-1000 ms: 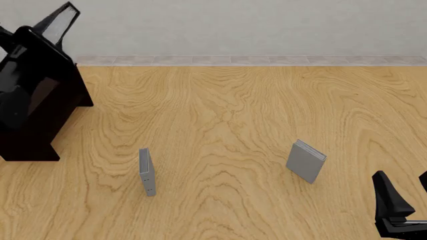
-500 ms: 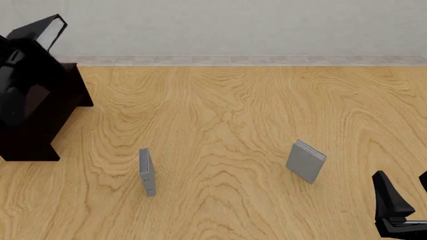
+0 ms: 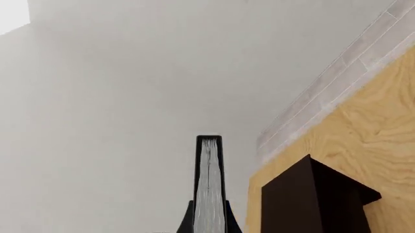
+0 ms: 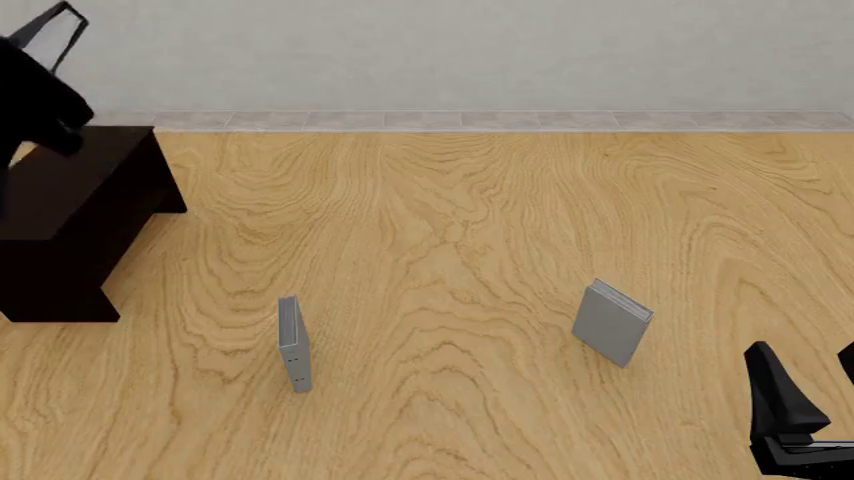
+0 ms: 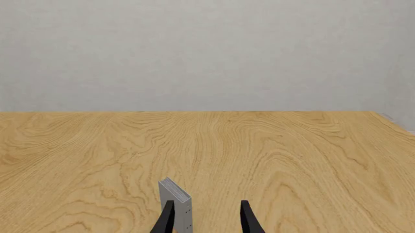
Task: Pick up the book in the middle and place it on the cabinet shelf.
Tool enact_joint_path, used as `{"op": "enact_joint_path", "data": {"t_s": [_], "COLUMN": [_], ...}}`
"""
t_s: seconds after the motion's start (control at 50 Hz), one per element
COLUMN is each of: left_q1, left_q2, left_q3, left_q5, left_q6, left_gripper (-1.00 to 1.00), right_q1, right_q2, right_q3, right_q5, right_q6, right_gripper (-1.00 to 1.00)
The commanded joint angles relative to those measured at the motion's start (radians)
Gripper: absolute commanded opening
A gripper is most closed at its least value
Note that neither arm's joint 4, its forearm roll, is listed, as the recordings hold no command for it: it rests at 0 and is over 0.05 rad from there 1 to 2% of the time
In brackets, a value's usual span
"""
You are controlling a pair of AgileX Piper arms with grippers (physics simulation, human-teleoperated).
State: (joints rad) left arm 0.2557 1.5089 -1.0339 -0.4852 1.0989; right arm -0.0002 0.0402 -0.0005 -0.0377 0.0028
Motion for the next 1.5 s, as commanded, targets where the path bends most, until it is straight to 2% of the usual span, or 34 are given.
{"op": "enact_joint_path", "data": {"t_s": [0.02,0.08,0.34,0.86,1.22,1.5], "left_q1": [0.008,0.009,0.008,0.013,0.042,0.069], "left_q2": [-0.021,-0.022,0.031,0.111,0.171,0.201], "left_q3": [-0.061,-0.077,-0.035,-0.010,0.002,0.011], "left_q5": [0.061,0.084,0.041,0.001,-0.038,-0.064], "left_q6": [-0.084,-0.116,-0.113,-0.131,-0.076,-0.061], "left_gripper": [-1.00,-1.00,-1.00,-1.00,-1.00,-1.00], "right_q1": [0.000,0.000,0.000,0.000,0.000,0.000], "right_q2": [0.000,0.000,0.000,0.000,0.000,0.000], "right_q3": [0.000,0.000,0.000,0.000,0.000,0.000], "right_q5": [0.000,0.000,0.000,0.000,0.000,0.000], "right_q6": [0.000,0.000,0.000,0.000,0.000,0.000], "right_gripper": [1.00,1.00,1.00,1.00,1.00,1.00]}}
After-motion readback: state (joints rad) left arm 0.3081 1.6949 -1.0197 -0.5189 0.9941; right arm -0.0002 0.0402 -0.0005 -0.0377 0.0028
